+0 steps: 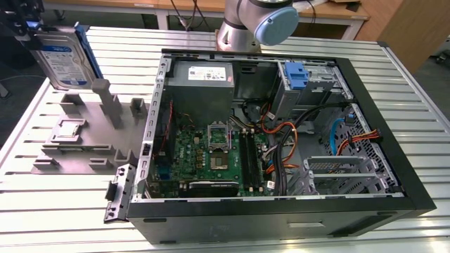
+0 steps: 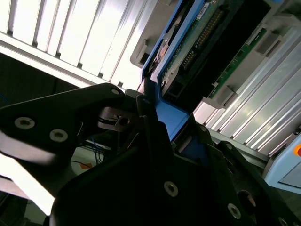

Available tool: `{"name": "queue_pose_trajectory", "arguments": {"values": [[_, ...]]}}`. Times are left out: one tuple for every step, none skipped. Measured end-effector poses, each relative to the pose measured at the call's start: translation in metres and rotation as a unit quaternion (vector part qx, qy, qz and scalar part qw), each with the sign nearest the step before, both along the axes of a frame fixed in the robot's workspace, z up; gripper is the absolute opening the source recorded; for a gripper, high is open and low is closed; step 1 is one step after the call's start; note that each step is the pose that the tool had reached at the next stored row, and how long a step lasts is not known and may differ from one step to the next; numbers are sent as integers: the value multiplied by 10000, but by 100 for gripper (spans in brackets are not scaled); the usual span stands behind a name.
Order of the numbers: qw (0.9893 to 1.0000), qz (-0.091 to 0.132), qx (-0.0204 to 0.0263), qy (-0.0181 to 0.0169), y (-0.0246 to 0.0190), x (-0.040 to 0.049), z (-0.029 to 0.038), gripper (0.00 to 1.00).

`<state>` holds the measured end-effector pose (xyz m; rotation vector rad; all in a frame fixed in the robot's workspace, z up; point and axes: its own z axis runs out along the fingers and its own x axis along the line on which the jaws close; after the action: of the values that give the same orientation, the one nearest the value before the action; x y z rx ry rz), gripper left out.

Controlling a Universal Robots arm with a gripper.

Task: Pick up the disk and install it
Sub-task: 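Pick up the disk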

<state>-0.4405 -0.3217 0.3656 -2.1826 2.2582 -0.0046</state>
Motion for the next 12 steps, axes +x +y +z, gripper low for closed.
{"name": "queue_pose_trajectory", "arguments": {"values": [[10000,0,0,0,0,0,6,37],[10000,0,0,0,0,0,11,37],[10000,0,0,0,0,0,15,37],[10000,0,0,0,0,0,20,37],[10000,0,0,0,0,0,25,37],[10000,0,0,0,0,0,30,37],[10000,0,0,0,0,0,35,37],[10000,0,0,0,0,0,40,37],[10000,0,0,0,0,0,45,37],[10000,0,0,0,0,0,52,37],[10000,0,0,0,0,0,59,37],[10000,0,0,0,0,0,65,37]]}}
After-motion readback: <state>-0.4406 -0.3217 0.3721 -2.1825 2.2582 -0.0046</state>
